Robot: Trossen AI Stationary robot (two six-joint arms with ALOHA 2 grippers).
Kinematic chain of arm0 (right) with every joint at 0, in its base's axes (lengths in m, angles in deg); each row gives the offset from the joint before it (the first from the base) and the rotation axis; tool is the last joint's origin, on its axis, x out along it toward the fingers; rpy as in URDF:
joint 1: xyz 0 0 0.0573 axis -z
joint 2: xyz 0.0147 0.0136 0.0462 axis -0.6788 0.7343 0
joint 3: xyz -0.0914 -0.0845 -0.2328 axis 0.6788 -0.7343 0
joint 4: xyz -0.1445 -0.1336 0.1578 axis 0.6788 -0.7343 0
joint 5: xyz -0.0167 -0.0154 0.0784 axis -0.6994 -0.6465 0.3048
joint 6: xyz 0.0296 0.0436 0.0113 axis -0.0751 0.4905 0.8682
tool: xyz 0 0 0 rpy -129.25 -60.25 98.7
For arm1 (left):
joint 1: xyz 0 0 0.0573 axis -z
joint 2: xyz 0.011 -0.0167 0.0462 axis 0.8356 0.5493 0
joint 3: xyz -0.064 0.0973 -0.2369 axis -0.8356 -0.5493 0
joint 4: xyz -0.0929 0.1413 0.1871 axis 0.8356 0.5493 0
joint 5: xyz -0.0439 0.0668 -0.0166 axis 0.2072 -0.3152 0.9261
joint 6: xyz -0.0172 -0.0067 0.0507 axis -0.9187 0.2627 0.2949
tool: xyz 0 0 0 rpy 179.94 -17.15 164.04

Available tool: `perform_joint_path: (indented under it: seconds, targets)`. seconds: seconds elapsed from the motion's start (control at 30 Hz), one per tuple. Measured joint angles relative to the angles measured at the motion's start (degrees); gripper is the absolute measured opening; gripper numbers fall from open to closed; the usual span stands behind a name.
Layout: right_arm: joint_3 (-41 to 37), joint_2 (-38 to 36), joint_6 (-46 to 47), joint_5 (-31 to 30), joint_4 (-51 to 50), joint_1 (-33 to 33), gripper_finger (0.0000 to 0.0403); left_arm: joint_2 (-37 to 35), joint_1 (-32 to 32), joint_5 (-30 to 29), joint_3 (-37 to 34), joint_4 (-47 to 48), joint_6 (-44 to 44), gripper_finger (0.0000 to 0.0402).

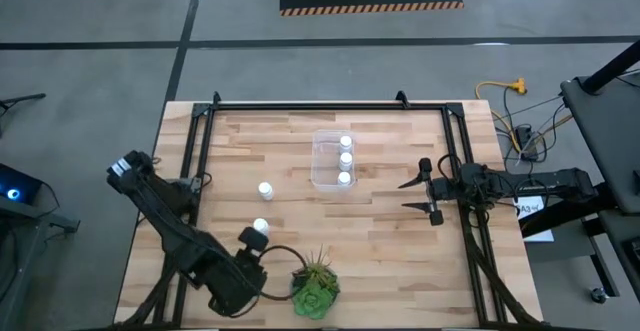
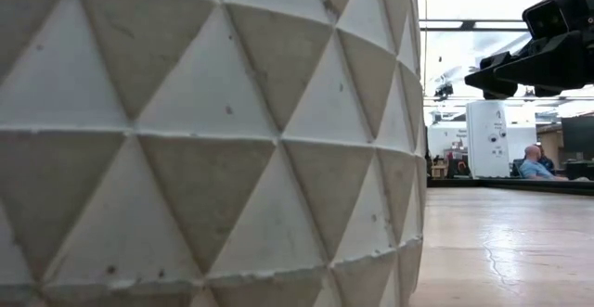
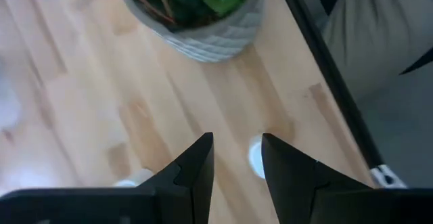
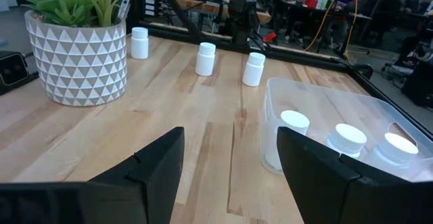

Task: Pick and place pill bottles into a basket
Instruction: Put the white pill bottle into the transparent bin

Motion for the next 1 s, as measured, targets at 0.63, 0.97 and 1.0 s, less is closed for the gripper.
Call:
perform_joint_path:
  seconds: [0.63, 0.97, 1.0]
  targets:
    - [0.0, 0.0, 0.0, 0.0, 0.0, 0.0, 0.0226, 2.1, 1.2, 5.1, -3.4, -1.2, -12.2, 0.0107]
    - [0.0, 0.0, 0.0, 0.0, 0.0, 0.0, 0.0226, 2.1, 1.3, 5.2, -4.0, -1.3, -22.3, 0.0107]
    - [0.0, 0.0, 0.0, 0.0, 0.0, 0.0, 0.0226, 2.1, 1.4, 5.2, -4.4, -1.3, -23.1, 0.0107]
